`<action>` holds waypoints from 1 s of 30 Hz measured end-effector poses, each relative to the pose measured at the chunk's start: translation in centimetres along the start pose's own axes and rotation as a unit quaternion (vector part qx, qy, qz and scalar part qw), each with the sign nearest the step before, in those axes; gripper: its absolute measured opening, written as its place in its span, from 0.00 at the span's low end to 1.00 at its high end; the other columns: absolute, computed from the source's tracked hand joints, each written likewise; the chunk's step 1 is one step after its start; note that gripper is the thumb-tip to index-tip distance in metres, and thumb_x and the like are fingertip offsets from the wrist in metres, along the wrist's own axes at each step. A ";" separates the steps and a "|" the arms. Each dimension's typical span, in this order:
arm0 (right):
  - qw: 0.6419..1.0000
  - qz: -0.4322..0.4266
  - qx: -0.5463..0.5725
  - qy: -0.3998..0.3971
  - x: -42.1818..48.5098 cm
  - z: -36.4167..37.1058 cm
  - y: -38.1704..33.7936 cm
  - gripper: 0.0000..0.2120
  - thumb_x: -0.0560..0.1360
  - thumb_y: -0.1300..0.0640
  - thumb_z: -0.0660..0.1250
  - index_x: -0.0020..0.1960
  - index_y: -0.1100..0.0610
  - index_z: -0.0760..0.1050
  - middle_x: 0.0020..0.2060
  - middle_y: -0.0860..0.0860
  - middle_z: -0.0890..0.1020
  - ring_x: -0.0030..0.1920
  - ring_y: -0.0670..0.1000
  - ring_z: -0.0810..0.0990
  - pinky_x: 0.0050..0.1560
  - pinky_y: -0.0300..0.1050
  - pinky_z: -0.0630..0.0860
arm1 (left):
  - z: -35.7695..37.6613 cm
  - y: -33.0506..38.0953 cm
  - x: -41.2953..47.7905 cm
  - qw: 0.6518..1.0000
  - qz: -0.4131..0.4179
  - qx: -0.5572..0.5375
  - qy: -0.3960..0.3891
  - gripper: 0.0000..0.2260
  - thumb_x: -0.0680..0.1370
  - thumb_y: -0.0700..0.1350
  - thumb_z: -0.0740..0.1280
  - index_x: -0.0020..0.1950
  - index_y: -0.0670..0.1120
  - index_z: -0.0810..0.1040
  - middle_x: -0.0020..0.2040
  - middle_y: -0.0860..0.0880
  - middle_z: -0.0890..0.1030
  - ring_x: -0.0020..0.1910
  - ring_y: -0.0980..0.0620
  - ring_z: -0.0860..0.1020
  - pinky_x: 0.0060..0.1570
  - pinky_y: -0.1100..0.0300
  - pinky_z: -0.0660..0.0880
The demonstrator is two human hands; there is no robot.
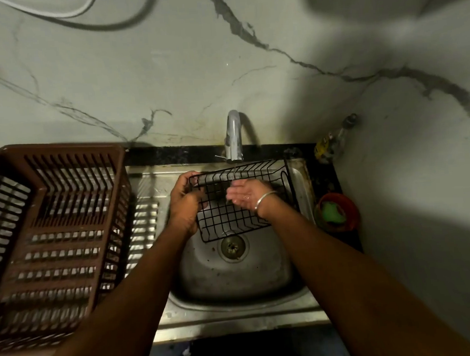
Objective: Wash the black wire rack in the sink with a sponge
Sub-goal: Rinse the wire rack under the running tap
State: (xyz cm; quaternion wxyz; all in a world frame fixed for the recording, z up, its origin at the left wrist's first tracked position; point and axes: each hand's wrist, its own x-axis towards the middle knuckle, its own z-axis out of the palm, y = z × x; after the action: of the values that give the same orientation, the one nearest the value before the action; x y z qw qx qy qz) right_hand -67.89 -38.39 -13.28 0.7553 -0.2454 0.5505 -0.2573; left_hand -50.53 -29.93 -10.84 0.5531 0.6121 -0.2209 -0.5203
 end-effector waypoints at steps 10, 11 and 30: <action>0.995 -0.014 0.094 0.033 0.6 -0.7 0.8 0.18 0.86 0.63 0.51 0.72 0.64 0.71 0.57 0.60 0.85 0.57 0.58 0.86 0.45 0.45 0.85 | -0.6 -1.0 0.2 1.000 -0.002 0.008 0.014 0.24 0.78 0.26 0.59 0.58 0.53 0.81 0.54 0.54 0.85 0.55 0.47 0.82 0.46 0.50 0.80; 0.992 -0.026 0.118 0.038 0.6 -1.1 0.4 0.19 0.87 0.61 0.50 0.75 0.63 0.68 0.63 0.61 0.82 0.64 0.59 0.83 0.49 0.45 0.83 | -0.8 -1.1 0.1 1.000 -0.006 0.007 0.016 0.23 0.78 0.26 0.59 0.58 0.52 0.81 0.54 0.53 0.85 0.56 0.47 0.82 0.47 0.50 0.80; 0.984 -0.005 0.177 0.036 0.9 3.3 1.9 0.15 0.86 0.61 0.51 0.66 0.59 0.73 0.64 0.59 0.81 0.65 0.59 0.81 0.50 0.46 0.79 | -4.4 0.0 -0.4 0.995 0.025 -0.002 0.094 0.25 0.77 0.27 0.63 0.53 0.58 0.83 0.52 0.58 0.85 0.45 0.54 0.83 0.44 0.49 0.79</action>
State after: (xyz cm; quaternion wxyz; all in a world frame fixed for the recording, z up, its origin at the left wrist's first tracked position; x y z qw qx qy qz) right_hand -64.25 -37.29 -14.22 0.7653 -0.1012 0.5216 -0.3634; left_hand -46.86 -27.60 -11.36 0.5853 0.6514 -0.1822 -0.4471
